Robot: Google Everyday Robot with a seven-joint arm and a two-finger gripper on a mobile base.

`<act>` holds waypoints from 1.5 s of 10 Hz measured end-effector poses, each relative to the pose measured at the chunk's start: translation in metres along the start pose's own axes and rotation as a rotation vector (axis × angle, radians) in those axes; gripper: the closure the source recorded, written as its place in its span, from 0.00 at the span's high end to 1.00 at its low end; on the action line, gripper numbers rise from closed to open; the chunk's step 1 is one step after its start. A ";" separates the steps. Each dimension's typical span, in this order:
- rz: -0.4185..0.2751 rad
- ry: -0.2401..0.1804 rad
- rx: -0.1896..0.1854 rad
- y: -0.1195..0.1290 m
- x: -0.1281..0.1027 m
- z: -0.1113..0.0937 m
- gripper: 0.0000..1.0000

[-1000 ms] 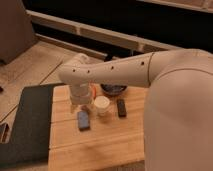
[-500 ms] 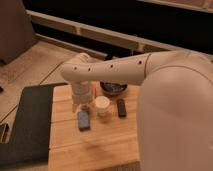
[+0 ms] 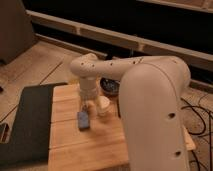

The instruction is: Knock the bottle over

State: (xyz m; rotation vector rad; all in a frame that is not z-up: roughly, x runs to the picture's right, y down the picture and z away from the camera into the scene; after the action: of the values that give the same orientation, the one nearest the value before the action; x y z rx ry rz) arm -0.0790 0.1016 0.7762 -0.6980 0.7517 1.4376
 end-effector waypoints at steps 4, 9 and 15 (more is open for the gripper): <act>-0.105 -0.099 0.063 0.021 -0.038 -0.014 0.65; -0.122 -0.148 0.070 0.012 -0.058 -0.008 0.65; -0.103 -0.316 0.107 -0.008 -0.088 -0.034 0.65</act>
State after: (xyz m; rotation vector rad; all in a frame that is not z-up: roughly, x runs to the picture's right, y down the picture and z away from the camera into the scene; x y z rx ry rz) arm -0.0717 0.0211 0.8263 -0.4076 0.5339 1.3614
